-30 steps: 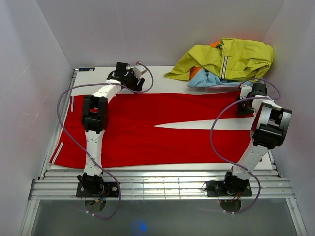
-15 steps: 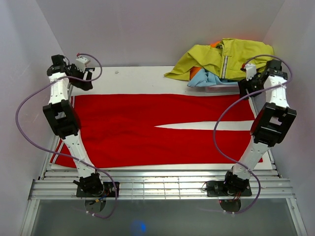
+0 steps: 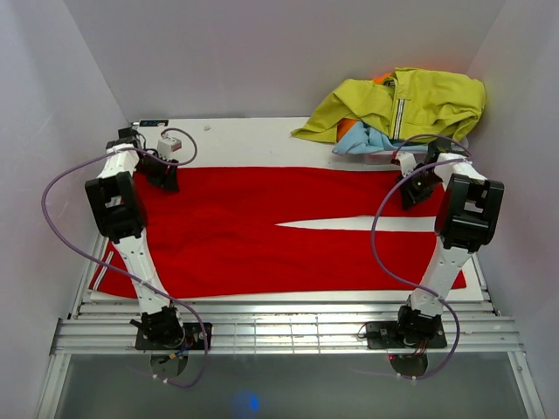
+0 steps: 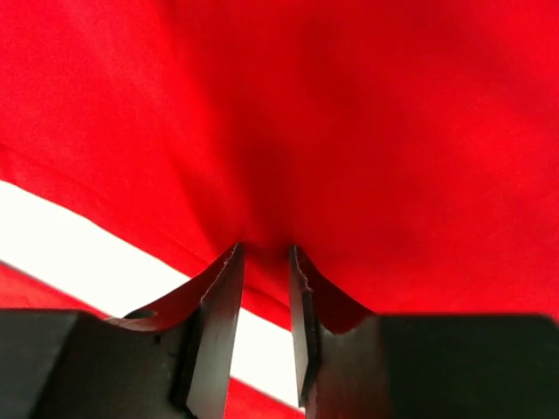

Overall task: Fold and stack the trousers
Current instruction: Flatten the trousers out

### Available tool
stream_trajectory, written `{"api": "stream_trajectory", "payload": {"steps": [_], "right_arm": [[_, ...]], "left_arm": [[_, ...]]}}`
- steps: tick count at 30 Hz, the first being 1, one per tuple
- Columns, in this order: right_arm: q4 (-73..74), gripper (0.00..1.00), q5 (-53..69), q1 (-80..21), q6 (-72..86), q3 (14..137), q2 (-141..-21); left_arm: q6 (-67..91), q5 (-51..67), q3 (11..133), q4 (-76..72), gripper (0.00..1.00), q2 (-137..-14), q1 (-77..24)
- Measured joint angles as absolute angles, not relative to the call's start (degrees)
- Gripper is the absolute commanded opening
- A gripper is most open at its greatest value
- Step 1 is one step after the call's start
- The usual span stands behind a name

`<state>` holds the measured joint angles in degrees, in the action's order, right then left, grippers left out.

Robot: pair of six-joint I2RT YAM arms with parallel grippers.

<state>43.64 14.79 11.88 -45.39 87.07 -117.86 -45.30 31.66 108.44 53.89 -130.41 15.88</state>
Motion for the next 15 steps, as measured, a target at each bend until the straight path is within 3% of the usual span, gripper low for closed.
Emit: {"api": "stream_trajectory", "payload": {"steps": [7,11,14,15], "right_arm": [[41.8,0.23,11.7,12.4,-51.4,75.6,-110.3],[45.7,0.26,11.1,12.4,-55.2,72.2,-107.0],[48.8,0.42,12.0,12.6,-56.4,74.5,-105.7],[49.3,0.53,12.4,12.7,-56.8,76.6,-105.6]], "left_arm": [[-50.8,32.4,103.0,55.2,0.53,-128.4,17.2],[-54.3,32.8,101.5,58.3,0.59,-127.1,17.8],[-55.2,34.3,102.5,60.7,0.71,-126.8,18.8],[-55.0,34.9,103.6,61.0,0.73,-126.8,19.2]]}}
